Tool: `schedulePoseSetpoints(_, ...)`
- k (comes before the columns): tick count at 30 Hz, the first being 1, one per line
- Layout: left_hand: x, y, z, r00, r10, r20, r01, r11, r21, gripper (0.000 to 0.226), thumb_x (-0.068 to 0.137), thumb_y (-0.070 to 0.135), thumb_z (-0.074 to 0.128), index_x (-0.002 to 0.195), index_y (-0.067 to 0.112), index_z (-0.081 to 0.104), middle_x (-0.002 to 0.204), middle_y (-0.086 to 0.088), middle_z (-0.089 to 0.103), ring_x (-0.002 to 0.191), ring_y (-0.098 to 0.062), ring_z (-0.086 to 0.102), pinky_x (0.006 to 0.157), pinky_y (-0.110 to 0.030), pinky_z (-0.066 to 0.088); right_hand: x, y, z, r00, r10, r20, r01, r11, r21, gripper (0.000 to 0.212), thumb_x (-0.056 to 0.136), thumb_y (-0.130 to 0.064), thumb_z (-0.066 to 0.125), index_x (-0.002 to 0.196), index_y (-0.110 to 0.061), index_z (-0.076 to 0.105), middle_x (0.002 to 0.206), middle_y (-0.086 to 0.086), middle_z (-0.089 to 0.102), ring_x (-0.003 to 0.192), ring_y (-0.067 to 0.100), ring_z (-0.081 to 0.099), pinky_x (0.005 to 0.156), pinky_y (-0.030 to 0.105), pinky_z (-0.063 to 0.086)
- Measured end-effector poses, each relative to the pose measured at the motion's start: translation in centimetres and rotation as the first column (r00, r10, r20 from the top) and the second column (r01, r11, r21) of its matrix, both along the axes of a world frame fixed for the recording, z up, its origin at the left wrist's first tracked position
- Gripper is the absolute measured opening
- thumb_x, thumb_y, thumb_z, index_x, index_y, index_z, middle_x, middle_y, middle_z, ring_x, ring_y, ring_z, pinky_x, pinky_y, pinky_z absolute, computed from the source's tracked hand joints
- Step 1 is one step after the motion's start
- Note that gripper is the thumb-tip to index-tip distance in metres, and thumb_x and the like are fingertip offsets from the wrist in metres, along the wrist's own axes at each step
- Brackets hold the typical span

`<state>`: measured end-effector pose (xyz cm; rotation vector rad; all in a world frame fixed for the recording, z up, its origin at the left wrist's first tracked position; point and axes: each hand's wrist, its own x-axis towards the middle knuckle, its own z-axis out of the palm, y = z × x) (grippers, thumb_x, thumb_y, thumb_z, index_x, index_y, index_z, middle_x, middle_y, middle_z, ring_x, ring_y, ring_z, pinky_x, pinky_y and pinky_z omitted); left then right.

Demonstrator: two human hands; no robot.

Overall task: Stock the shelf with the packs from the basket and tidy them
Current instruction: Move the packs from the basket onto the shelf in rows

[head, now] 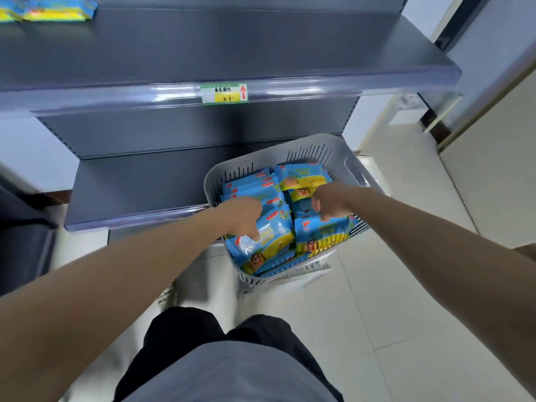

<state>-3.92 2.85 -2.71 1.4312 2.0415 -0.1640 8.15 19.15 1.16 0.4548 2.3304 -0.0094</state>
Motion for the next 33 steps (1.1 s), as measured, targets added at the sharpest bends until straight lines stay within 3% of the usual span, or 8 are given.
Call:
schedulePoseSetpoints(3,0.3,-0.3,-0.6,1.0,-0.014,-0.022,0.014,0.999,-0.04,0.039,0.074,0.037,0.073,0.079,0.006,0.049,0.074,-0.005,0.045,0.069,-0.021,0.044,0.058,-0.029,0.034,0.7,0.1,-0.5,0.999,-0.01,0.048,0.01,1.0,0.015,0.047,0.087,-0.02,0.064,0.131,-0.007,0.052,0.122,0.008,0.057,0.109,0.025,0.054,0.08,0.028,0.048)
schedulePoseSetpoints(7,0.5,-0.5,-0.4,1.0,0.014,0.01,-0.014,1.0,-0.014,0.034,0.078,0.029,0.071,0.082,0.006,0.045,0.068,0.0,0.039,0.074,-0.021,0.043,0.056,-0.028,0.032,1.4,0.3,-1.5,0.995,0.004,0.103,-0.009,0.999,0.047,0.062,0.083,-0.021,0.067,0.14,-0.011,0.044,0.136,0.007,0.052,0.121,0.026,0.051,0.098,0.032,0.045)
schedulePoseSetpoints(12,-0.5,-0.3,2.0,0.985,0.142,0.098,-0.156,0.975,0.157,0.025,0.081,0.016,0.066,0.09,0.011,0.043,0.092,-0.004,0.047,0.082,-0.02,0.044,0.064,-0.029,0.034,0.5,0.3,0.6,0.996,0.035,0.086,-0.041,0.997,0.066,0.052,0.089,-0.023,0.06,0.138,-0.011,0.045,0.133,0.009,0.053,0.119,0.027,0.051,0.09,0.029,0.043)
schedulePoseSetpoints(15,-2.4,-0.2,5.1,0.969,0.22,0.11,-0.243,0.93,0.276,0.02,0.081,0.014,0.065,0.091,0.014,0.048,0.093,-0.001,0.049,0.083,-0.019,0.046,0.067,-0.028,0.034,-1.5,0.7,4.3,0.999,0.027,-0.02,-0.025,0.994,0.111,0.043,0.088,-0.017,0.058,0.128,-0.005,0.052,0.127,0.014,0.056,0.107,0.028,0.055,0.077,0.026,0.041)
schedulePoseSetpoints(19,-6.6,-0.9,10.4,0.951,0.295,0.094,-0.306,0.85,0.429,0.022,0.079,0.012,0.067,0.1,0.007,0.06,0.092,0.0,0.053,0.084,-0.018,0.05,0.069,-0.028,0.038,-5.4,0.7,9.8,0.971,0.069,-0.229,-0.022,0.979,0.201,0.039,0.089,-0.012,0.051,0.128,-0.006,0.053,0.13,0.015,0.055,0.118,0.032,0.053,0.091,0.031,0.045)
schedulePoseSetpoints(25,-15.7,-4.4,17.8,0.879,0.435,0.196,-0.464,0.68,0.568,0.023,0.078,0.004,0.069,0.101,0.004,0.062,0.095,-0.006,0.062,0.084,-0.018,0.055,0.083,-0.034,0.048,-14.4,-0.9,16.8,0.822,0.021,-0.569,0.11,0.975,0.195,0.036,0.088,-0.007,0.045,0.123,-0.015,0.053,0.122,0.016,0.059,0.11,0.035,0.055,0.086,0.038,0.046)
schedulePoseSetpoints(29,-22.5,-8.3,21.2,0.818,0.514,0.258,-0.552,0.576,0.603,0.028,0.078,0.004,0.071,0.105,0.003,0.063,0.095,-0.008,0.061,0.085,-0.018,0.053,0.07,-0.024,0.044,-22.1,-4.3,19.5,0.749,0.046,-0.661,0.101,0.978,0.182,0.043,0.093,-0.014,0.045,0.135,-0.022,0.044,0.132,0.011,0.053,0.122,0.034,0.048,0.1,0.045,0.036)
schedulePoseSetpoints(33,-29.9,-12.9,22.3,0.764,0.6,0.236,-0.605,0.541,0.584,0.026,0.079,0.007,0.071,0.103,0.009,0.062,0.094,-0.008,0.058,0.086,-0.02,0.051,0.069,-0.025,0.041,-30.5,-7.8,20.1,0.724,0.037,-0.688,0.06,0.992,0.116,0.042,0.092,-0.014,0.045,0.133,-0.022,0.046,0.128,0.01,0.055,0.118,0.033,0.049,0.097,0.042,0.038)
